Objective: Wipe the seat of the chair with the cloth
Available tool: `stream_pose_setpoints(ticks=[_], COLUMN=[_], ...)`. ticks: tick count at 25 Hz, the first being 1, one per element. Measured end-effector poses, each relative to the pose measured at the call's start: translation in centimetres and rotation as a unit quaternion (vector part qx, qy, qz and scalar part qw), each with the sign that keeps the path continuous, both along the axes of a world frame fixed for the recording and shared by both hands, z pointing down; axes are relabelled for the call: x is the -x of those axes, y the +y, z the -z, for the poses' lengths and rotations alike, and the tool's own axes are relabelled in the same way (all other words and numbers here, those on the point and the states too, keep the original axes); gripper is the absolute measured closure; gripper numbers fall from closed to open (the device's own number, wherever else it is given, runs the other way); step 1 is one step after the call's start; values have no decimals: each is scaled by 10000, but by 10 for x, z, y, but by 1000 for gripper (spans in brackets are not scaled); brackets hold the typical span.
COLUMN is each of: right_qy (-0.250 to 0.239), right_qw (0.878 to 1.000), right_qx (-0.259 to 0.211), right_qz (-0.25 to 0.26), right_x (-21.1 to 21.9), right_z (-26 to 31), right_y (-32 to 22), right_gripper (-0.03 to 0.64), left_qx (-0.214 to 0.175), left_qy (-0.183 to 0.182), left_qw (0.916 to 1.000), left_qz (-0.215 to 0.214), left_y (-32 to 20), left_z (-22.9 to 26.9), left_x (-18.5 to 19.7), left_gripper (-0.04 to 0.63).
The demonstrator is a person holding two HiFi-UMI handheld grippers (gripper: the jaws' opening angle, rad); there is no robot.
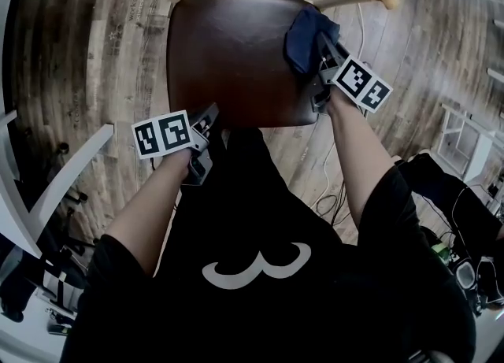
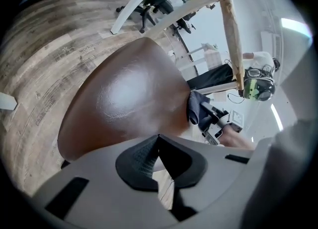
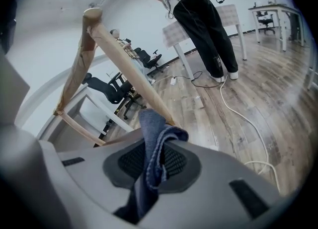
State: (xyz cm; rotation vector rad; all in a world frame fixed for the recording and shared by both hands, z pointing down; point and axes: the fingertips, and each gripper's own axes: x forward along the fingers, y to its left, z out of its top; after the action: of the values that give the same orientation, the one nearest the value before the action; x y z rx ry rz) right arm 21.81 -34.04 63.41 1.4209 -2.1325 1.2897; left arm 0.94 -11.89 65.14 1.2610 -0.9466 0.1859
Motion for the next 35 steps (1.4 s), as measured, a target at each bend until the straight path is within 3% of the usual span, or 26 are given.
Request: stream_pose_setpoints(ticks=[6, 11, 15, 21, 26, 35], right_qy=[-376, -861, -1345, -1610, -1408, -513], right_qw=[9976, 9919, 9800, 9600, 9590, 9717], right_qx=[-369, -379, -285, 118, 216, 86], right_qz=[458, 849, 1441, 2288, 2448, 2304], right_x=[38, 103, 173, 270, 305, 301], right_z=[34, 48, 54, 44, 32, 0], right_y=[5, 21, 46, 115, 138, 138], right_gripper=[563, 563, 563, 563, 563, 563], left_qx=[-239, -317, -181, 12, 92, 174], left_qy=[-30, -111, -176, -213, -211, -174], left_qw=[9997, 9994, 9991, 9986, 9982, 9990], left_qz=[-105, 93, 328, 490, 547, 382], left_y=[-2, 7, 25, 61, 72, 83], left_z=[13, 16, 8, 1, -6, -15], left_x=[7, 35, 56, 87, 113, 137], left_gripper=[583, 583, 583, 583, 583, 583])
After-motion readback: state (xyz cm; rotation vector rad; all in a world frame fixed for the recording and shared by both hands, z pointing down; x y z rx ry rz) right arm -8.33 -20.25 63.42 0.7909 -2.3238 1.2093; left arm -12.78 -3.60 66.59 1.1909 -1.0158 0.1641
